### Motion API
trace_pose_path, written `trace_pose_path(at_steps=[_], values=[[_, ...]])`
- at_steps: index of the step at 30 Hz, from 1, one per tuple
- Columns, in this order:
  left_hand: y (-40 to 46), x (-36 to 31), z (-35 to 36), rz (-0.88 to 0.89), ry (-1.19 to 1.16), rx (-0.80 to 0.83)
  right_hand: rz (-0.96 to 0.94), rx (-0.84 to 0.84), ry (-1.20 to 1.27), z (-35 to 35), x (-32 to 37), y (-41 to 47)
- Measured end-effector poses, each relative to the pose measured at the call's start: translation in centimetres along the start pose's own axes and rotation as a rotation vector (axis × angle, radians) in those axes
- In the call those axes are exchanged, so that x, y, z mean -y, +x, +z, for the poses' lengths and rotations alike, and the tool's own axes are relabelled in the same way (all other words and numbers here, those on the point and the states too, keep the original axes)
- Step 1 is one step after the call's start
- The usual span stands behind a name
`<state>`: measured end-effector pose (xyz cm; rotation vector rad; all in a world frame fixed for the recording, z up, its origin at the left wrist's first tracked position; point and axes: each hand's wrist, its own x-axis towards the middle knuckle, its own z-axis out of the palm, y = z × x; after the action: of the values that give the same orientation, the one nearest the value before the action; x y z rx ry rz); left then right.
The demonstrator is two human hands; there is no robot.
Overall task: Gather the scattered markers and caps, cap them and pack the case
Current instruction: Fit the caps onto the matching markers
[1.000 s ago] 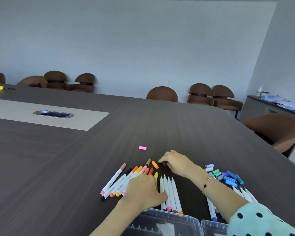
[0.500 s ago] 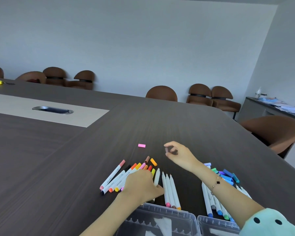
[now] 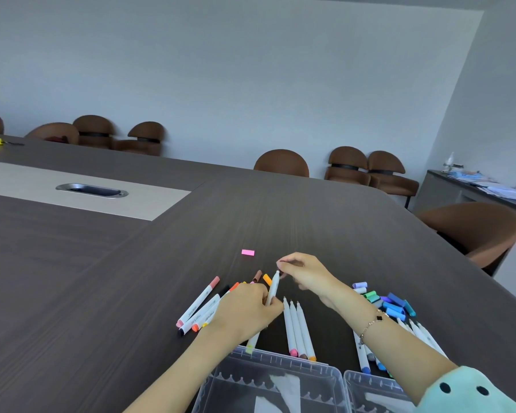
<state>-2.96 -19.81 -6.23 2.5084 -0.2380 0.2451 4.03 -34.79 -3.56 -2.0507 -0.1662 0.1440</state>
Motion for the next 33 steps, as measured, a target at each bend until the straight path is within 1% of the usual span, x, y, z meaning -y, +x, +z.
trace_pose_path(at_steps=[3,8,12,14,21,25,27,30,33], values=[[-0.1,0.0,0.0,0.002,-0.020,0.012,0.012,0.014,0.047,0.0,-0.1,0.1],[-0.3,0.0,0.1,0.015,-0.037,0.018,0.014,0.000,0.034,-0.3,0.3,0.3],[-0.3,0.0,0.0,0.022,-0.030,0.017,0.066,-0.070,0.149,-0.1,0.2,0.6],[-0.4,0.0,0.0,0.025,-0.019,0.026,0.076,-0.054,0.173,-0.2,0.1,0.6],[-0.1,0.5,0.2,0.048,0.019,0.027,0.031,0.061,0.095,0.1,-0.1,0.1],[0.1,0.6,0.4,0.019,-0.036,0.028,0.021,0.053,0.074,0.4,0.2,0.2],[0.1,0.5,0.2,0.003,-0.076,0.029,0.005,0.018,0.015,0.6,0.5,0.2],[0.0,0.3,0.2,0.003,-0.087,0.079,-0.041,-0.036,-0.162,1.3,0.7,0.2],[-0.2,0.2,0.2,-0.007,-0.046,0.086,-0.075,-0.026,-0.310,1.9,0.6,0.2]])
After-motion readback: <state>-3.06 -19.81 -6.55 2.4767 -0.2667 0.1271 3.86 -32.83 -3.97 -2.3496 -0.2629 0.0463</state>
